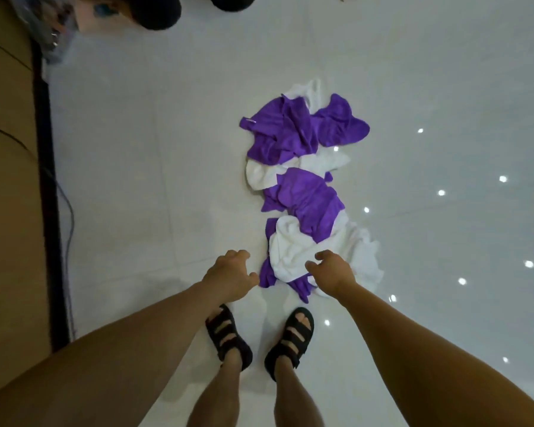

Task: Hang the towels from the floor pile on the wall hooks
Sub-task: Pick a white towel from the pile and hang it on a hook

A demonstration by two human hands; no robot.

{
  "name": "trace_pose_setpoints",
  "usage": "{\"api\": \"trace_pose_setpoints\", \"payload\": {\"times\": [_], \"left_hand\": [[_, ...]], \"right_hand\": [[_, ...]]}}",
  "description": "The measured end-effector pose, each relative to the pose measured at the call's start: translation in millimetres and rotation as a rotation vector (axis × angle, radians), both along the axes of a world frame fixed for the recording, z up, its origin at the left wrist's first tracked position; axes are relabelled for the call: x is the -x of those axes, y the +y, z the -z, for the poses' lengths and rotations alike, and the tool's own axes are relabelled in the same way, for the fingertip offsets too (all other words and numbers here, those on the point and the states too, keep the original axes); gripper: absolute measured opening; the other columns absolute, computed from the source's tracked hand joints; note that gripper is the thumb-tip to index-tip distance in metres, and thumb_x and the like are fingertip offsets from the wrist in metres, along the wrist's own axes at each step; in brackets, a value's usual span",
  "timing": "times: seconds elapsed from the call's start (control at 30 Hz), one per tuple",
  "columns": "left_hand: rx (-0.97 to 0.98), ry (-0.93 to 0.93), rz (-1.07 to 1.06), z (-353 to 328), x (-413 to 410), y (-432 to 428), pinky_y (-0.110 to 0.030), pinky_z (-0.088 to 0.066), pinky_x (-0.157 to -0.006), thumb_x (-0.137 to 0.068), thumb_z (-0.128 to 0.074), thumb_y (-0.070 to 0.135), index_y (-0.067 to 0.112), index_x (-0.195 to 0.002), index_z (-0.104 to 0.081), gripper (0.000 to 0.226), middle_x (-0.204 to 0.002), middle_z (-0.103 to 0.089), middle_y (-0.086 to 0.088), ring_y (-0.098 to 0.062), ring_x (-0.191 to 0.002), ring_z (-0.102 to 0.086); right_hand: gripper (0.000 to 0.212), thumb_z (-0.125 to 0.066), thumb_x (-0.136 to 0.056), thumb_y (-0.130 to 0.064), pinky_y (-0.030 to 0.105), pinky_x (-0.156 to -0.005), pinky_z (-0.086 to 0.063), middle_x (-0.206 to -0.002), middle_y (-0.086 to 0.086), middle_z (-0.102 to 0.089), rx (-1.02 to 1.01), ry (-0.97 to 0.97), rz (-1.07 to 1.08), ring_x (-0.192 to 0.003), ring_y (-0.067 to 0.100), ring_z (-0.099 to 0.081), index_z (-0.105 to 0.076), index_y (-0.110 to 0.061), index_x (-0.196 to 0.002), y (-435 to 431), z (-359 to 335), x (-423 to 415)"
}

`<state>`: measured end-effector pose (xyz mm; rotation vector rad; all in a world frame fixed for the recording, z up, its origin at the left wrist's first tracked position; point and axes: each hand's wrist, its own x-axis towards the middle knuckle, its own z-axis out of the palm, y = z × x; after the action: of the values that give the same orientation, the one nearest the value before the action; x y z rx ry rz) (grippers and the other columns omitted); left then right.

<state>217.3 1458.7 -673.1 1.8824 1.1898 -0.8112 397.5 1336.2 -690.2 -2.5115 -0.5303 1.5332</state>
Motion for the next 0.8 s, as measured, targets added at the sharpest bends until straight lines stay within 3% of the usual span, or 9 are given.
{"api": "trace_pose_setpoints", "payload": {"times": [0.1, 0.17, 0.2, 0.3, 0.43, 0.5, 0.6, 0.7, 0.8], "left_hand": [[0.011, 0.007, 0.028, 98.8, -15.9, -0.3, -0.038, -0.038, -0.103, -0.089, -0.052, 0.043, 0.019, -0.145, -0.032, 0.064, -0.146, -0.038, -0.007, -0.026, -0.130, -0.040], [0.006, -0.010, 0.029, 160.0, -23.9, 1.2, -0.037, -0.038, -0.101, -0.089, -0.053, 0.042, 0.018, -0.144, -0.034, 0.064, -0.144, -0.040, -0.008, -0.026, -0.128, -0.042], [0.001, -0.014, 0.032, 188.3, -26.5, 2.4, -0.037, -0.039, -0.099, -0.089, -0.053, 0.041, 0.018, -0.144, -0.034, 0.064, -0.144, -0.041, -0.008, -0.026, -0.127, -0.043], [-0.011, -0.014, 0.059, 263.0, -30.9, 7.0, -0.038, -0.038, -0.100, -0.088, -0.054, 0.040, 0.017, -0.145, -0.032, 0.065, -0.145, -0.040, -0.008, -0.027, -0.129, -0.042], [-0.043, -0.012, 0.088, 328.3, -25.1, 9.7, -0.036, -0.037, -0.100, -0.088, -0.054, 0.038, 0.017, -0.145, -0.034, 0.063, -0.144, -0.041, -0.009, -0.027, -0.129, -0.042], [-0.034, -0.010, 0.094, 345.4, -16.9, 8.1, -0.035, -0.036, -0.100, -0.089, -0.055, 0.038, 0.016, -0.144, -0.035, 0.063, -0.143, -0.041, -0.010, -0.026, -0.128, -0.042], [0.003, 0.015, 0.089, 351.5, -3.6, 3.8, -0.035, -0.035, -0.103, -0.091, -0.054, 0.039, 0.016, -0.145, -0.034, 0.062, -0.145, -0.039, -0.009, -0.026, -0.130, -0.040], [0.009, 0.021, 0.091, 336.3, 2.5, 2.4, -0.036, -0.035, -0.103, -0.092, -0.054, 0.038, 0.016, -0.145, -0.033, 0.061, -0.146, -0.039, -0.008, -0.025, -0.131, -0.040], [0.027, 0.005, 0.094, 297.7, 0.8, 4.9, -0.035, -0.035, -0.103, -0.092, -0.053, 0.038, 0.016, -0.146, -0.032, 0.061, -0.147, -0.039, -0.007, -0.024, -0.131, -0.040]], "right_hand": [[0.039, -0.052, -0.093, -0.030, 0.031, -0.089, -0.043, -0.128, 0.006, -0.059, 0.040, 0.022, 0.052, -0.112, 0.027, -0.055, -0.054, -0.012, -0.127, -10.6, 103.7, -0.8], [0.012, -0.049, -0.092, -0.025, 0.027, -0.078, -0.037, -0.103, 0.003, -0.060, 0.066, 0.040, 0.069, -0.095, 0.026, -0.051, -0.055, -0.015, -0.094, -17.9, 167.8, 1.4], [0.011, -0.048, -0.092, -0.023, 0.026, -0.075, -0.034, -0.091, 0.003, -0.055, 0.081, 0.046, 0.093, -0.089, 0.024, -0.047, -0.049, -0.015, -0.085, -21.3, 198.5, 3.7], [0.015, -0.049, -0.092, -0.022, 0.026, -0.071, -0.035, -0.089, 0.007, -0.054, 0.124, 0.049, 0.206, -0.084, 0.026, -0.049, -0.050, -0.008, -0.091, -27.1, 278.2, 12.7], [0.027, -0.051, -0.092, -0.021, 0.029, -0.073, -0.041, -0.102, 0.014, -0.060, 0.174, 0.074, 0.425, -0.092, 0.029, -0.057, -0.059, -0.001, -0.108, -32.8, 356.4, 26.7], [0.021, -0.054, -0.089, -0.018, 0.036, -0.079, -0.052, -0.106, 0.018, -0.064, 0.172, 0.115, 0.643, -0.089, 0.030, -0.061, -0.061, -0.003, -0.103, -35.3, 379.9, 33.0], [0.005, -0.058, -0.085, -0.009, 0.048, -0.083, -0.058, -0.094, 0.019, -0.064, 0.099, 0.216, 0.983, -0.087, 0.034, -0.067, -0.054, -0.007, -0.083, -36.1, 392.5, 36.2], [0.015, -0.054, -0.087, -0.009, 0.041, -0.075, -0.057, -0.079, 0.009, -0.057, 0.071, 0.205, 1.039, -0.068, 0.024, -0.059, -0.050, -0.013, -0.073, -29.3, 374.7, 31.6], [0.019, -0.047, -0.090, -0.016, 0.033, -0.059, -0.042, -0.072, 0.006, -0.050, 0.000, -0.023, 1.021, -0.062, 0.019, -0.046, -0.048, -0.010, -0.072, -18.6, 326.4, 25.3]]}}
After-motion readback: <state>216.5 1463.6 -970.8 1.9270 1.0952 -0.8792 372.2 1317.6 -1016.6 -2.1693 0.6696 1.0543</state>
